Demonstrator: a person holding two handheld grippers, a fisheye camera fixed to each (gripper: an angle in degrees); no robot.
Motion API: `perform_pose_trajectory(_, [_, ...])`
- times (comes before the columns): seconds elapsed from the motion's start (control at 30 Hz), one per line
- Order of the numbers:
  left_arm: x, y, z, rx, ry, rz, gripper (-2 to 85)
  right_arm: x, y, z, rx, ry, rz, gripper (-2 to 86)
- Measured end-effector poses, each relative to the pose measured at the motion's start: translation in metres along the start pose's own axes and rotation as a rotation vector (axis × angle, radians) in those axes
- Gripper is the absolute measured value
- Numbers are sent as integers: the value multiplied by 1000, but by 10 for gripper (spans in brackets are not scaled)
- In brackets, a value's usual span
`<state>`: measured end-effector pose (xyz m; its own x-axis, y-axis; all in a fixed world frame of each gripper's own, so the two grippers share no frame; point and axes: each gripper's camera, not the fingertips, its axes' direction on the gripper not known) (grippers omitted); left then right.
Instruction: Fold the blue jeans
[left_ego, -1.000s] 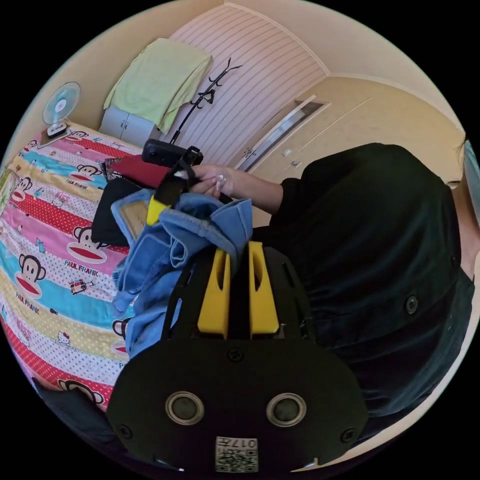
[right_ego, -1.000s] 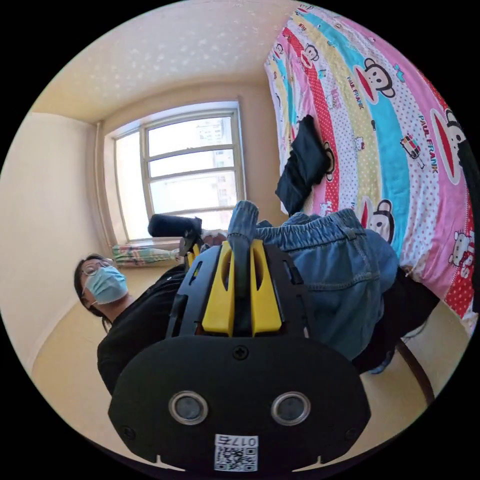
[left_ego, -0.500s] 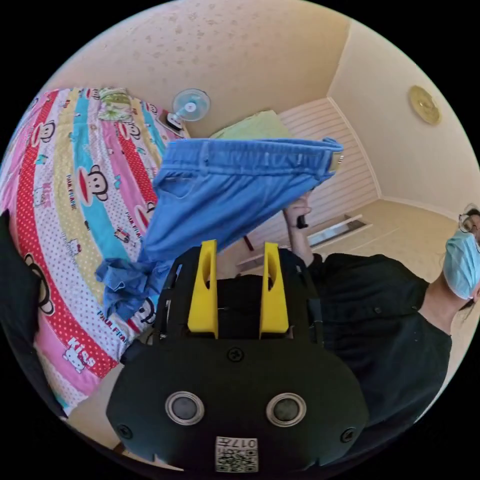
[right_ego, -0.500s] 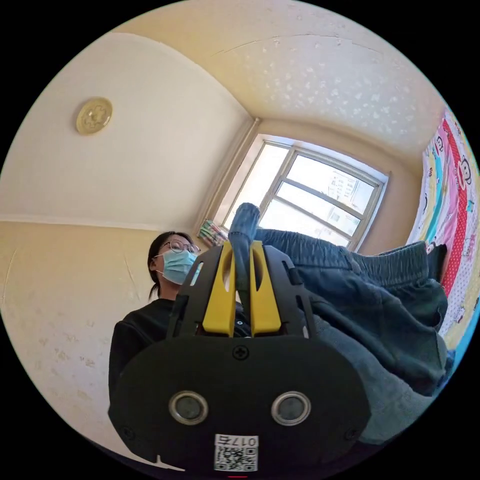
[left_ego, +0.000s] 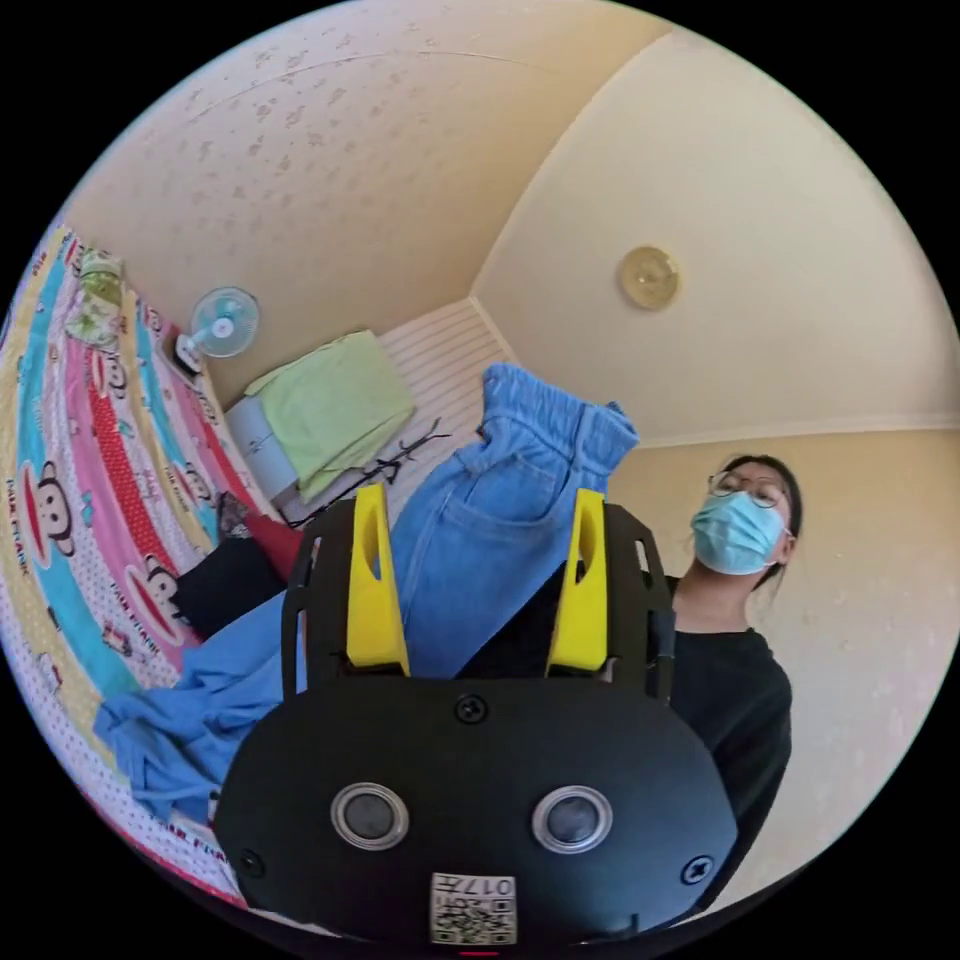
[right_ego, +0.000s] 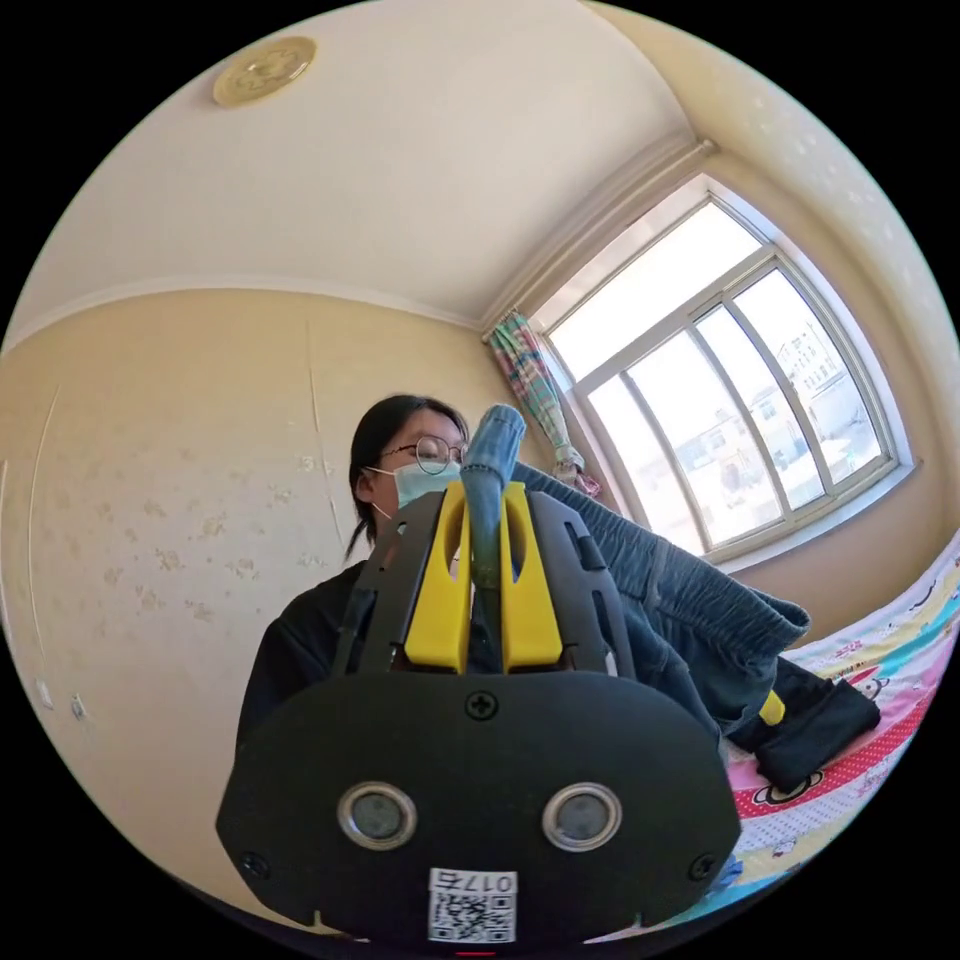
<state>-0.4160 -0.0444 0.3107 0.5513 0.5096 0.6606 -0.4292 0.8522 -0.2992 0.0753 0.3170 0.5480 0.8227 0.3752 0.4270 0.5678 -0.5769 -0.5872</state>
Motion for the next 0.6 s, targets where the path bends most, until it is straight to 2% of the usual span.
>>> perform_pose_trajectory(0.03, [6, -7, 9, -4, 86, 37, 124, -2, 2, -2, 9, 21, 7, 36])
perform_pose_trajectory(0.07, [9, -10, 14, -12, 105, 47, 83, -6, 8, -9, 33, 55, 24, 35])
perform_pose_trajectory(0.13, [27, -21, 30, -43, 65, 70, 51, -14, 23, -21, 86, 75, 50, 35])
perform_pose_trajectory(0.23, [84, -29, 24, 112, 23, 196, 47, -40, 50, -43, 231, 114, 85, 34])
perform_pose_trajectory(0.3, [133, -41, 23, 175, -9, 309, 44, -92, 63, -44, 311, 290, 42, 33])
perform_pose_trajectory(0.4, [226, -77, 54, 134, -182, 537, 43, -156, 40, -21, 262, 541, -57, 31])
perform_pose_trajectory(0.53, [340, -137, 108, 156, -348, 825, 43, -215, -26, 5, 197, 607, -265, 30])
perform_pose_trajectory(0.6, [374, -164, 126, 178, -402, 896, 44, -247, -76, 10, 174, 670, -377, 29])
